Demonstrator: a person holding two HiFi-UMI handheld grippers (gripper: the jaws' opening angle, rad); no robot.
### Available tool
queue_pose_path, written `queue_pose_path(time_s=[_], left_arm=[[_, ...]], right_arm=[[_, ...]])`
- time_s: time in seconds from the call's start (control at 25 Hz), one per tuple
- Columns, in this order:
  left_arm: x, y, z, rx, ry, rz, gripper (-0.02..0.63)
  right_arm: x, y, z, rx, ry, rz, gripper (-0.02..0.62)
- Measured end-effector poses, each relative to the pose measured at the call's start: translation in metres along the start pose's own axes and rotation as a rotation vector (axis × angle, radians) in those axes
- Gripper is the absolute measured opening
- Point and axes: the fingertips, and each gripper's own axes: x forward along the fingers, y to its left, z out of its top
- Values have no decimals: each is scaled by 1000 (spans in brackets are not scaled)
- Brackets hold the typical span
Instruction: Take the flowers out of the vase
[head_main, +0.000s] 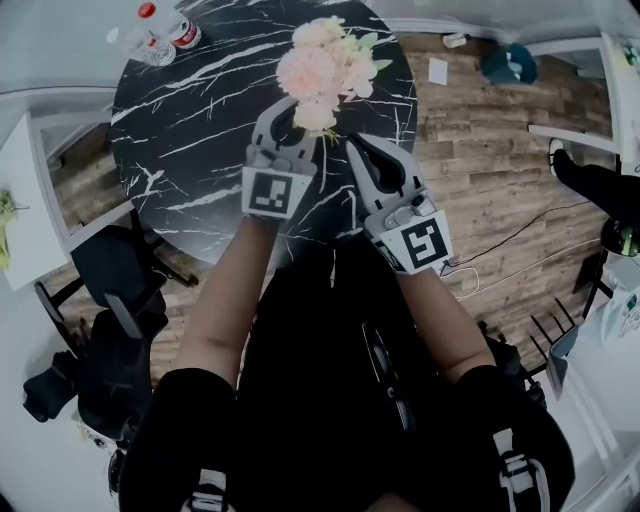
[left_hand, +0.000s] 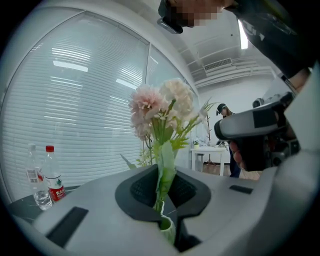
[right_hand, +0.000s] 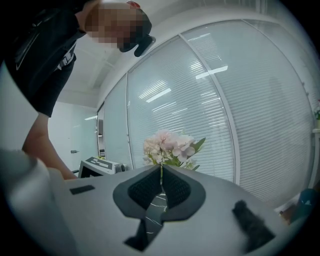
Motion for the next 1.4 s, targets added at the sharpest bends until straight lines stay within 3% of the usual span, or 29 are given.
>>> queue_pose_path(time_s=[0.72,1.08,1.4], left_arm=[[-34,2,116,6,-143,-16,38],[-70,12,148,42,-155,18,38],[-111,35,149,55,-130,83,38]], right_arm=[[8,14,94,-79,-74,16,20],[18,29,105,-123,-59,72,20],[39,61,102,-138,-36,152,20]])
